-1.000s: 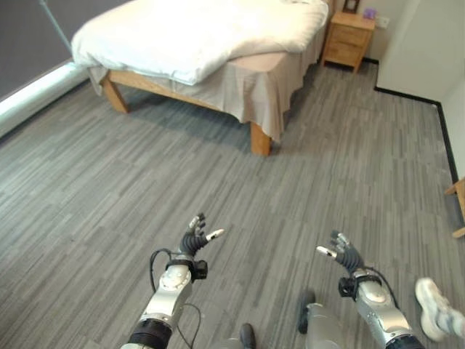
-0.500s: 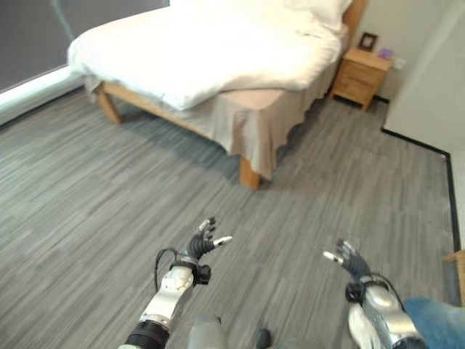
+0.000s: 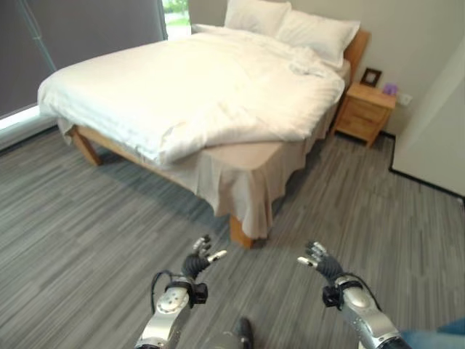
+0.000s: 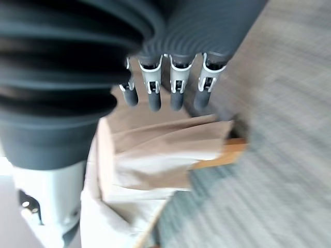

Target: Making the bed.

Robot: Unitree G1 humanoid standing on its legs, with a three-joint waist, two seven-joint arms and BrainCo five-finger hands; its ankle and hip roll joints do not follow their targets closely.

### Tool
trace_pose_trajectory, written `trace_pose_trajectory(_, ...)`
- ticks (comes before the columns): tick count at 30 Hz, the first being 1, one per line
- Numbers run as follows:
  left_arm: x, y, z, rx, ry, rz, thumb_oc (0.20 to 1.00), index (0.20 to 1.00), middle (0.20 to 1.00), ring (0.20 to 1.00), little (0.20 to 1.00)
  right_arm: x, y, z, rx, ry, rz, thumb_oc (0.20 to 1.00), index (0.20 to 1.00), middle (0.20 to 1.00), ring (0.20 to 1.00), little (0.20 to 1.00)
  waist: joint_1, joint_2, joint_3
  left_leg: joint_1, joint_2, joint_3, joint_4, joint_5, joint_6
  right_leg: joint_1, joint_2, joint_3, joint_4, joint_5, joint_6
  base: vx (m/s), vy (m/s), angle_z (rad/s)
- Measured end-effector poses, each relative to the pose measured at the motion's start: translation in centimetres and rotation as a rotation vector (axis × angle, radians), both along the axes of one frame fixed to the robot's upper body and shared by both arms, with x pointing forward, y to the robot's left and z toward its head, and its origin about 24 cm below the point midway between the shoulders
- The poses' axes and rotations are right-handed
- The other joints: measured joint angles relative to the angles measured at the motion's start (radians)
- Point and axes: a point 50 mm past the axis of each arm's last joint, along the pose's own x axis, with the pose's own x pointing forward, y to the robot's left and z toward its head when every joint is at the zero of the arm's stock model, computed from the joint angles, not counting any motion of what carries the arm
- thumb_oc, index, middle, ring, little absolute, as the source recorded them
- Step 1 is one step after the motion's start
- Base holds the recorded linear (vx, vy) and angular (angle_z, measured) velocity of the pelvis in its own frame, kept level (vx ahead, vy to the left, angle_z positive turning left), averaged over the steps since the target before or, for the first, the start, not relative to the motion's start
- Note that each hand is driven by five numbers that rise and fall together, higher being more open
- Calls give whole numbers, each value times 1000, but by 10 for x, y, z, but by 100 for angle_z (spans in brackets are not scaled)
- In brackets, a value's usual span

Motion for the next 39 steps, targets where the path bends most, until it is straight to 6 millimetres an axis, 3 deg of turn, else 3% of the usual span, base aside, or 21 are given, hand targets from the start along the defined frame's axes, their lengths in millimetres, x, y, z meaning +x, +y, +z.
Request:
trace_pose_trajectory(2,19,-11,16,-2,-66,-58,1000,1000,1000,1000,1000,4,-7,5,-22,-21,18,1000,1000,1000,1000,1000,-38,46,18,74,5,-119,-25,-18,-15,-79,-59,-56,-168,-68,-74,692,-277,171)
trace_pose_trajectory(3,37,-16,35,-1,-148,-90,1000,1000,1000,1000,1000,8,-18,11,-54,-46,17,1000,1000,1000,1000,1000,-67,57,27,127,8,-211,-61,-16,-22,-81,-55,-22,-543,-62,-65,547,-315,223)
trace_pose_trajectory(5,43,-13,45,12,-186,-102,1000,1000,1000,1000,1000,8,-26,12,-69,-47,1,1000,1000,1000,1000,1000,-81,49,30,200,4,-280,-99,-27,-41,-76,-44,44,-796,-7,-41,452,-323,199)
trace_pose_trajectory(6,46,-16,44,26,-178,-129,1000,1000,1000,1000,1000,1,-38,10,-94,-36,-12,1000,1000,1000,1000,1000,-99,43,13,209,20,-427,-66,-69,-71,-22,45,337,-1085,19,-17,321,-310,221)
trace_pose_trajectory(7,51,-17,48,59,-188,-165,1000,1000,1000,1000,1000,-2,-44,9,-108,-30,-18,1000,1000,1000,1000,1000,-117,34,16,205,13,-473,-51,-74,-74,-19,60,409,-1121,46,-6,195,-208,252)
trace_pose_trajectory(8,53,-18,51,80,-199,-196,1000,1000,1000,1000,1000,-2,-50,9,-128,-23,-24,1000,1000,1000,1000,1000,-120,9,16,228,15,-503,-57,-80,-86,-21,65,425,-1119,70,-6,245,-278,218)
trace_pose_trajectory(9,50,-25,48,80,-188,-233,1000,1000,1000,1000,1000,-5,-60,10,-134,-19,-46,1000,1000,1000,1000,1000,-120,-24,9,263,-5,-561,-54,-100,-113,3,80,424,-1119,122,-40,245,-362,187)
trace_pose_trajectory(10,48,-25,47,90,-183,-251,1000,1000,1000,1000,1000,-11,-64,9,-124,-18,-72,1000,1000,1000,1000,1000,-114,-77,4,273,-46,-584,-17,-115,-138,27,68,424,-1090,223,-131,318,-570,171)
trace_pose_trajectory(11,32,-28,29,37,-129,-213,1000,1000,1000,1000,1000,-2,-76,15,-150,-37,-101,1000,1000,1000,1000,1000,-67,-31,2,275,32,-595,19,-133,-181,47,96,318,-1013,135,-74,221,-470,149)
trace_pose_trajectory(14,26,-44,28,4,-127,-304,1000,1000,1000,1000,1000,19,-100,43,-228,-130,-115,1000,1000,1000,1000,1000,-90,-21,9,165,95,-633,121,-123,-211,92,96,130,-1052,103,-126,91,-232,195)
trace_pose_trajectory(17,18,-40,21,-15,-96,-299,1000,1000,1000,1000,1000,46,-132,113,-304,-387,-216,1000,1000,1000,1000,1000,-117,-62,40,119,180,-328,19,-121,-220,188,76,14,-1177,126,-166,69,-142,160)
trace_pose_trajectory(18,15,-39,18,-14,-82,-297,1000,1000,1000,1000,1000,48,-140,129,-328,-447,-238,1000,1000,1000,1000,1000,-116,-58,38,117,183,-294,-16,-119,-218,205,78,-4,-1201,130,-169,131,-158,61)
trace_pose_trajectory(21,-8,-31,10,-25,-35,-322,1000,1000,1000,1000,1000,70,-173,210,-592,-632,-238,1000,1000,1000,1000,1000,-112,-26,55,114,129,-412,-157,-73,-203,217,106,0,-1233,129,-154,136,-50,8)
trace_pose_trajectory(24,-25,-24,-3,-48,39,-314,1000,1000,1000,1000,1000,80,-186,258,-896,-697,-235,1000,1000,1000,1000,1000,-105,-9,48,130,119,-407,-180,-22,-192,210,121,37,-1234,121,-140,103,3,-41)
trace_pose_trajectory(25,-29,-23,-4,-55,52,-311,1000,1000,1000,1000,1000,92,-182,271,-1028,-699,-209,1000,1000,1000,1000,1000,-103,3,45,112,130,-397,-182,-19,-185,202,127,39,-1229,106,-114,29,-1,-68)
trace_pose_trajectory(26,-30,-30,-4,-78,55,-334,1000,1000,1000,1000,1000,102,-182,290,-1241,-677,-161,1000,1000,1000,1000,1000,-97,42,45,95,160,-381,-180,17,-182,173,151,26,-1197,108,-110,4,8,-54)
trace_pose_trajectory(27,-29,-31,2,-76,34,-362,1000,1000,1000,1000,1000,106,-192,309,-1407,-649,-190,1000,1000,1000,1000,1000,-102,41,39,66,174,-378,-164,34,-177,156,146,18,-1097,99,-116,-5,10,-25)
trace_pose_trajectory(28,-30,-30,3,-73,39,-383,1000,1000,1000,1000,1000,121,-197,319,-1510,-579,-211,1000,1000,1000,1000,1000,-107,9,19,50,146,-379,-161,49,-179,187,108,41,-1137,41,-108,0,0,0)
trace_pose_trajectory(29,-27,-34,2,-92,47,-393,1000,1000,1000,1000,1000,134,-202,332,-1580,-485,-264,1000,1000,1000,1000,1000,-101,18,16,47,147,-390,-162,74,-186,207,115,39,-1199,75,-113,-32,11,4)
trace_pose_trajectory(32,-25,-43,5,-127,38,-421,1000,1000,1000,1000,1000,139,-214,341,-1684,-350,-343,1000,1000,1000,1000,1000,-74,28,15,28,142,-399,-173,104,-189,200,112,23,-1230,109,-129,-58,22,12)
trace_pose_trajectory(39,-16,-44,10,-96,16,-436,1000,1000,1000,1000,1000,153,-193,327,-1779,-362,-236,1000,1000,1000,1000,1000,-47,84,38,-72,115,-430,-169,129,-191,119,91,-10,-1228,125,-121,-39,15,18)
